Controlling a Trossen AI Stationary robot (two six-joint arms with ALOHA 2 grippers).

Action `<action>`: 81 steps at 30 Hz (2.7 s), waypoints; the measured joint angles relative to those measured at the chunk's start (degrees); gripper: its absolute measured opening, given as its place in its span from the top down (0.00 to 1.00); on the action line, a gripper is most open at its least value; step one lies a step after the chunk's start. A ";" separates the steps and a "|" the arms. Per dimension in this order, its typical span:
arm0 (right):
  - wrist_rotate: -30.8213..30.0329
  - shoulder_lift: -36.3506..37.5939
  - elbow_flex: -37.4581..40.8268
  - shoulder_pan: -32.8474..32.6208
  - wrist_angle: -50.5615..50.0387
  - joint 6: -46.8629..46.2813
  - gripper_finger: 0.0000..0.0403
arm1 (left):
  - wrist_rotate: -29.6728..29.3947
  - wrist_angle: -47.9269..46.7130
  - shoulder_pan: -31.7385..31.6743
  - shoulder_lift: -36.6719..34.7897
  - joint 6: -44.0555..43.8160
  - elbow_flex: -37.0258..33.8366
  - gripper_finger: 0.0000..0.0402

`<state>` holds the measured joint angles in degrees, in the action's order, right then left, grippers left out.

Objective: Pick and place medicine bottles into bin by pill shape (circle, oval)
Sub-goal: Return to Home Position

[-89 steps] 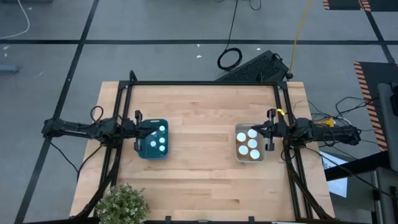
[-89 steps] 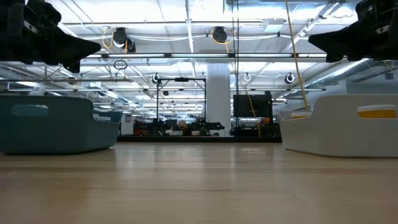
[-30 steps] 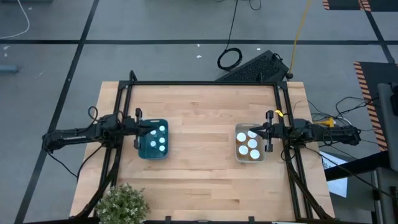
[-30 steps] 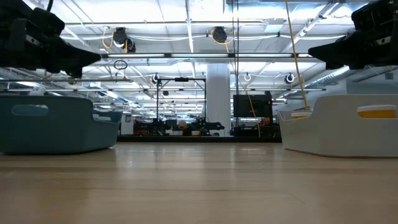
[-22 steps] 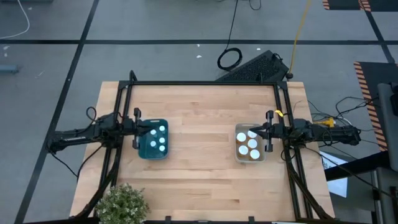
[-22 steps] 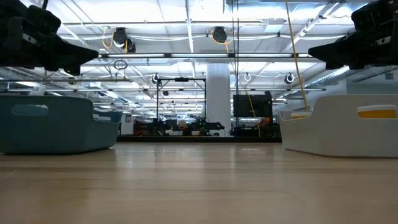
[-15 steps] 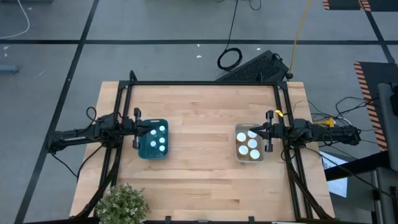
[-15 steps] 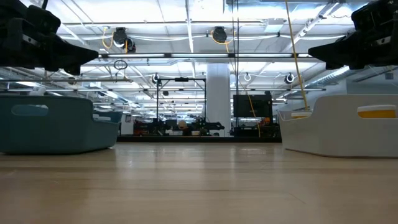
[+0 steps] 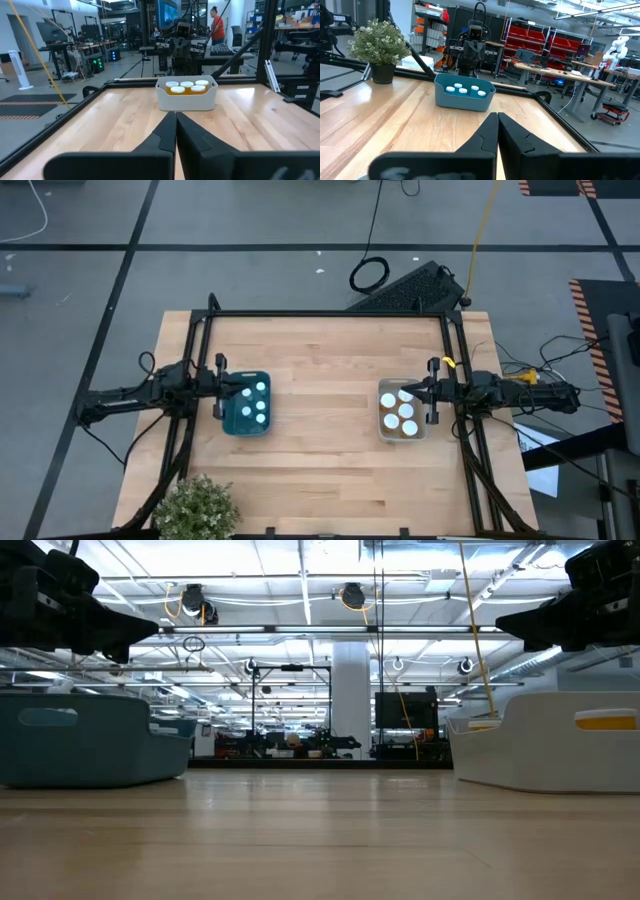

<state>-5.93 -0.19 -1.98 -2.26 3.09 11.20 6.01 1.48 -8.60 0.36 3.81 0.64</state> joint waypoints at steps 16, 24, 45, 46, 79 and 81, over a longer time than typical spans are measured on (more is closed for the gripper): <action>0.00 0.00 0.00 0.00 0.04 0.00 1.00 | 0.00 0.00 0.04 0.00 -0.02 0.00 0.91; 0.00 0.00 0.00 0.00 0.07 0.00 1.00 | 0.00 0.00 0.04 0.00 0.12 -0.02 0.91; 0.02 0.00 0.00 0.00 0.09 0.00 1.00 | 0.00 0.02 0.00 0.00 0.13 -0.02 0.91; 0.00 0.00 0.00 0.00 0.09 0.00 1.00 | -0.01 0.01 0.00 0.00 0.23 -0.02 0.91; 0.02 0.02 0.00 0.00 0.09 0.00 1.00 | 0.01 0.02 0.04 0.02 -0.04 -0.02 0.91; 0.02 0.02 -0.01 0.01 0.11 0.00 1.00 | -0.01 0.02 0.04 0.01 0.15 -0.02 0.91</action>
<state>-5.91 -0.16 -1.99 -2.25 3.20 11.20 6.00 1.50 -8.56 0.37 3.96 0.62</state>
